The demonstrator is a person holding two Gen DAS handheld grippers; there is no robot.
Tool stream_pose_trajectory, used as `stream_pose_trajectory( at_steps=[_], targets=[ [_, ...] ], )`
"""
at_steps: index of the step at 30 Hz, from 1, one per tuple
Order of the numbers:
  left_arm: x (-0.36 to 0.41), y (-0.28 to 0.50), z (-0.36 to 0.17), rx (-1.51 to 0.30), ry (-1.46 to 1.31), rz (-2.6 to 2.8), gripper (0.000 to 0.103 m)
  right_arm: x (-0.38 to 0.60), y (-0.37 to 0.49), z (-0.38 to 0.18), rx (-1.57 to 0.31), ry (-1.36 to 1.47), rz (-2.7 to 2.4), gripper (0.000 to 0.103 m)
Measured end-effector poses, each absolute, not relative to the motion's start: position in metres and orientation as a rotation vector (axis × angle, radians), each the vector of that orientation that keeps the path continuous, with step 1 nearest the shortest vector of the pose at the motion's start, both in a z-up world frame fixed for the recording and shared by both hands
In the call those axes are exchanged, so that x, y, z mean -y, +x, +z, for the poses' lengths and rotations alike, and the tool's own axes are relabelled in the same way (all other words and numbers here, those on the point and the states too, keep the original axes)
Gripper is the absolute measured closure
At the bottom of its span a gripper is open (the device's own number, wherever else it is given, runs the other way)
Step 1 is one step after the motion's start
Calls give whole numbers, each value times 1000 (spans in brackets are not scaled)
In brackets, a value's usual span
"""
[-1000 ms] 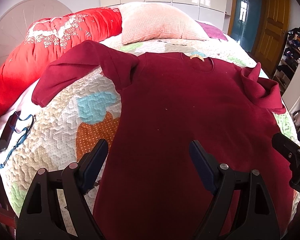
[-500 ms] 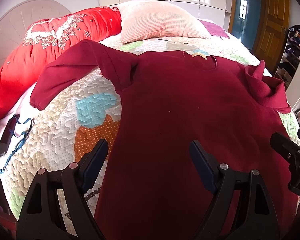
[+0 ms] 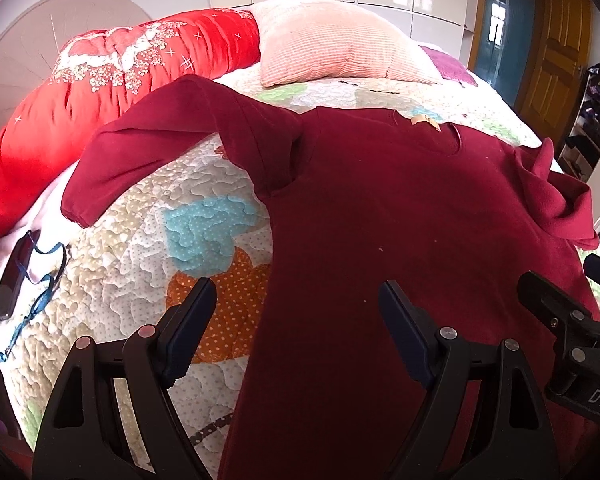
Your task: Fold small clothes
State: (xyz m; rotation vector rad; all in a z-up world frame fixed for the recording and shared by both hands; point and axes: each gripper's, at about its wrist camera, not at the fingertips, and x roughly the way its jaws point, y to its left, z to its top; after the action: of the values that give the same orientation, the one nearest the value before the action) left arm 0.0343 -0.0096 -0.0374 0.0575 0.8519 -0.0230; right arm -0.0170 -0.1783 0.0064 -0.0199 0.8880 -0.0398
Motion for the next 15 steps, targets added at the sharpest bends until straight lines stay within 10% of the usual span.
stream_pose_trajectory(
  at_steps=[15],
  targets=[
    [-78, 71, -36, -873, -111, 102, 20, 131, 30, -2, -893, -61, 70, 0]
  ],
)
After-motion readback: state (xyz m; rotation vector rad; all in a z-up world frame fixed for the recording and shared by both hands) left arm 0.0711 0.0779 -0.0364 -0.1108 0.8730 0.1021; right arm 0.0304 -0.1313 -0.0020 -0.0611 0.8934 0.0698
